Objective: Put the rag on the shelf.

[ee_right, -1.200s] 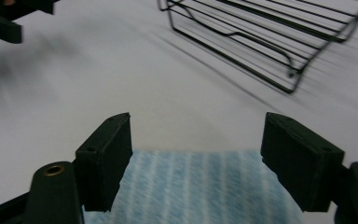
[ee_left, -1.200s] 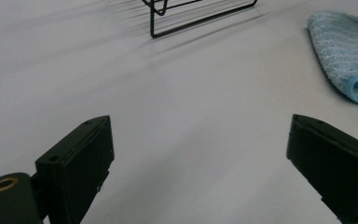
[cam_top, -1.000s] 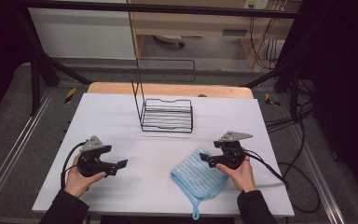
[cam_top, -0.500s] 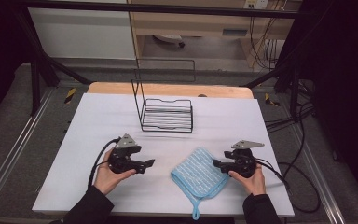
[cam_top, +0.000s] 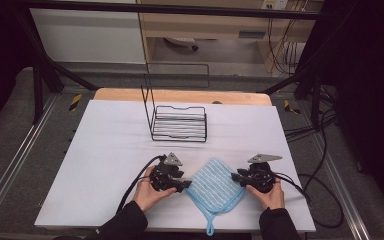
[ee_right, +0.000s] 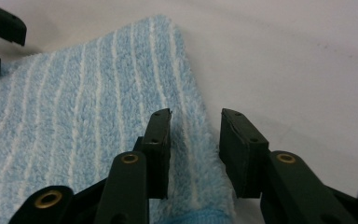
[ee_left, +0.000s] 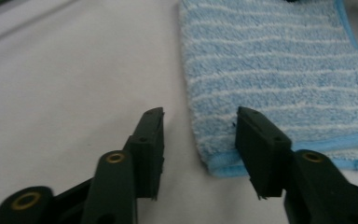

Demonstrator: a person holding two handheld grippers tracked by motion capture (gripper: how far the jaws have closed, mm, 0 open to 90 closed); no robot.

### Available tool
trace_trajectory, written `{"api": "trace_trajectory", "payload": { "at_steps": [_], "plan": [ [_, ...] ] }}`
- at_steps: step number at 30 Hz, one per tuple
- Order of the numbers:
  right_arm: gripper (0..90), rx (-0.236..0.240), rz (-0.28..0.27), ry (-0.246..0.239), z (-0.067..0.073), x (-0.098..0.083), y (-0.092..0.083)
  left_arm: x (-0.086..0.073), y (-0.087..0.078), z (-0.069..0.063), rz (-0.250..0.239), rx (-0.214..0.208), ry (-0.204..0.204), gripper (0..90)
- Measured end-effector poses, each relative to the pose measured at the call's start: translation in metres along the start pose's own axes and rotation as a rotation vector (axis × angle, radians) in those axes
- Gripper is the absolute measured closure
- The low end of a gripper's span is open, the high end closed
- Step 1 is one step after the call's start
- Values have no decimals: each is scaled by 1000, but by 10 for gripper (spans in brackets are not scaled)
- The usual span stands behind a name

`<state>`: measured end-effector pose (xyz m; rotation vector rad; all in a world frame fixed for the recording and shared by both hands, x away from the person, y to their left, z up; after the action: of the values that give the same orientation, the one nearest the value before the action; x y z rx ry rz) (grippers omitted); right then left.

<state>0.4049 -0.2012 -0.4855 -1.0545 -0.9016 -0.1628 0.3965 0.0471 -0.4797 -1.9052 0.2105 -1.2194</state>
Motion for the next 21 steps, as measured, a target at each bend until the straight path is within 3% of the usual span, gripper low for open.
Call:
{"api": "trace_trajectory", "payload": {
  "at_steps": [13,17,21],
  "plan": [
    [802,46,39,29,2,0,6,-5,8,-9,35,-30,-44,813],
    [840,53,40,30,2,3,6,-5,5,-11,31,-20,-39,845],
    [845,51,29,-6,5,9,8,-8,-2,-12,26,-20,-45,849]
  ]
}}
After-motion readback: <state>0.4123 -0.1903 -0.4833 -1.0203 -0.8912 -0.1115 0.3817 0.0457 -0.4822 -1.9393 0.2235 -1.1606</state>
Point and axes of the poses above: each handheld gripper's, and its own axes: y roughly forward along the jaws, x roughly out of its top, z roughly to its left, the point moved 6 cm from there along y, roughly forward along the jaws, and after that the axes turned 1 degree about -z, right-handed, at the moved point
